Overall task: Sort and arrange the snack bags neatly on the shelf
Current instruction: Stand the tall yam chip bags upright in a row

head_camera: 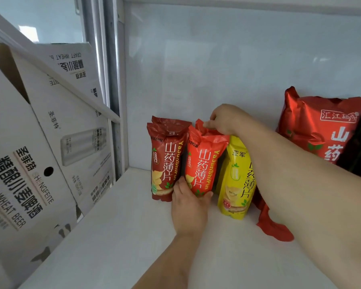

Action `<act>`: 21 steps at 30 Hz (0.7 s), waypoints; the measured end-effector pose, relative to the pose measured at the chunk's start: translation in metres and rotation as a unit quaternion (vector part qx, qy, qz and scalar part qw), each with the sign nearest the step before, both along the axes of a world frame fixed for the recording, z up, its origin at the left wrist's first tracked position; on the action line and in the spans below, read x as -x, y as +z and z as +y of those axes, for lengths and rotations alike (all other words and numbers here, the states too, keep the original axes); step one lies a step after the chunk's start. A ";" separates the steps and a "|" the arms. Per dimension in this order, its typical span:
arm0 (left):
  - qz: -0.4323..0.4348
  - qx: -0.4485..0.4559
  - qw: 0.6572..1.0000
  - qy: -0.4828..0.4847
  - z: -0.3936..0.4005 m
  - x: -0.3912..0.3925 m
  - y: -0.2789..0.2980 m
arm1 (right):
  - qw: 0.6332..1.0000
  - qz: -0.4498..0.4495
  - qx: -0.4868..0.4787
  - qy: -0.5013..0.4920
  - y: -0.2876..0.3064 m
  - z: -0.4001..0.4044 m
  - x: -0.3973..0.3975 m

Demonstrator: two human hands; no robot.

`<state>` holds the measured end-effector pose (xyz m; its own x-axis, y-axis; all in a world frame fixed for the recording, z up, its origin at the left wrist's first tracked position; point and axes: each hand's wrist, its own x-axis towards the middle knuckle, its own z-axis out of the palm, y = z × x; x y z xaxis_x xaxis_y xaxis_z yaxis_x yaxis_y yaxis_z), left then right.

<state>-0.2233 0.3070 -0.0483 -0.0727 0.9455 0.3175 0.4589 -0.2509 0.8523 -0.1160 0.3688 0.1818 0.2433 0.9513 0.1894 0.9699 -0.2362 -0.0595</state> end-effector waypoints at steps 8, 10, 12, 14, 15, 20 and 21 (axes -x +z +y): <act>0.002 -0.007 1.000 -0.005 0.004 0.002 -0.004 | 0.999 -0.015 0.029 0.039 -0.005 0.015 0.007; 0.004 -0.009 1.000 -0.006 0.003 0.002 -0.004 | 0.998 0.010 0.015 0.055 -0.004 0.012 0.005; 0.008 -0.011 1.000 -0.004 0.003 0.002 -0.004 | 0.997 0.035 0.006 0.073 -0.004 0.009 0.003; 0.017 -0.013 1.000 0.002 0.002 0.003 -0.003 | 0.994 0.056 0.003 0.089 -0.004 0.008 0.001; 0.024 -0.014 1.000 0.005 0.001 0.003 -0.002 | 0.993 0.070 0.001 0.095 -0.005 0.007 0.001; 0.037 -0.016 0.999 0.016 0.000 0.004 0.000 | 0.987 0.102 0.001 0.122 -0.006 0.007 0.000; 0.035 -0.017 0.999 0.018 0.000 0.003 0.000 | 0.988 0.097 0.002 0.122 -0.006 0.005 0.000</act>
<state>-0.2266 0.3071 -0.0481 -0.0833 0.9311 0.3551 0.5269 -0.2613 0.8088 -0.1158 0.3743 0.1761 0.0373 0.9867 0.1584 0.9683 0.0035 -0.2498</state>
